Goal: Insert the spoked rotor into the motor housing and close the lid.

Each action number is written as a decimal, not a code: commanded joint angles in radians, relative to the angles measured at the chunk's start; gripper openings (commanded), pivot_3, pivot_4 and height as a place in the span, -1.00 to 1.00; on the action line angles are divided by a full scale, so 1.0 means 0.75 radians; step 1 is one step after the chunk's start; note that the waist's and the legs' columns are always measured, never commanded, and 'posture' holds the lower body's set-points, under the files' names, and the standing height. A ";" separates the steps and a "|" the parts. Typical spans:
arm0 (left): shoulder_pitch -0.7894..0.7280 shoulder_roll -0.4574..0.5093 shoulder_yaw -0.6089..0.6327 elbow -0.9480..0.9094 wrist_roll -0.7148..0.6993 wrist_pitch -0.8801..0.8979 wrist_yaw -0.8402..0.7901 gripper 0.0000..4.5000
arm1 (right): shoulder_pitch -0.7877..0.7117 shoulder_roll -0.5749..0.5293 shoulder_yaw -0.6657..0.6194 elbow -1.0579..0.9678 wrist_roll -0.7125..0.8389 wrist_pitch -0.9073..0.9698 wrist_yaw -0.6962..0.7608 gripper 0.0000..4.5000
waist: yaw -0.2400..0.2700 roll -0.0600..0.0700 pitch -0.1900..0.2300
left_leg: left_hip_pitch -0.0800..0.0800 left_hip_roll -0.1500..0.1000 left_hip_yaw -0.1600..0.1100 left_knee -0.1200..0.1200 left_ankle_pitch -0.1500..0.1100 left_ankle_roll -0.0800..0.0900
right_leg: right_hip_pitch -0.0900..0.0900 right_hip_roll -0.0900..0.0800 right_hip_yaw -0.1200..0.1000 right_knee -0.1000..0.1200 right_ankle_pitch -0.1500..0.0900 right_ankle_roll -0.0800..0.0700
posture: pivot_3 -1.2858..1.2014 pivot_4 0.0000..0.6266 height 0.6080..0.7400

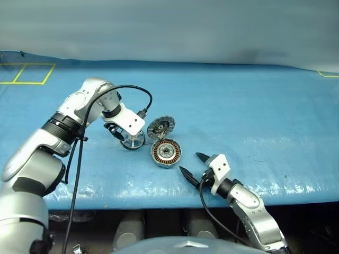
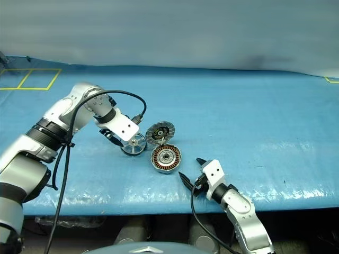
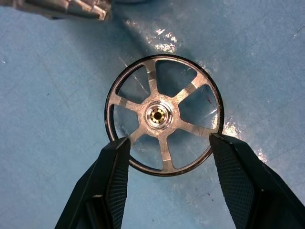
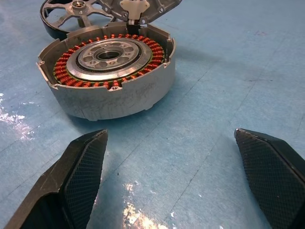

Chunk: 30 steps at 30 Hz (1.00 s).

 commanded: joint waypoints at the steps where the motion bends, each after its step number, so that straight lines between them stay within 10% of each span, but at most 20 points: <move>1: -0.047 -0.011 -0.009 -0.008 0.033 0.017 -0.034 0.27 | 0.002 0.004 -0.004 -0.032 0.006 -0.026 -0.001 1.00 | -0.003 0.000 0.000 | 0.000 0.000 0.000 0.000 0.000 0.000 | 0.000 0.000 0.000 0.000 0.000 0.000 | 0.03 -0.52 1.00; 30: 0.032 -0.117 -0.086 -0.187 0.252 0.369 -0.015 0.27 | -0.039 -0.087 -0.011 -0.081 0.033 0.083 0.080 1.00 | -0.007 0.000 0.000 | 0.001 0.000 -0.001 0.002 0.001 0.001 | 0.000 0.001 0.001 0.005 0.000 0.000 | 0.03 -0.52 1.00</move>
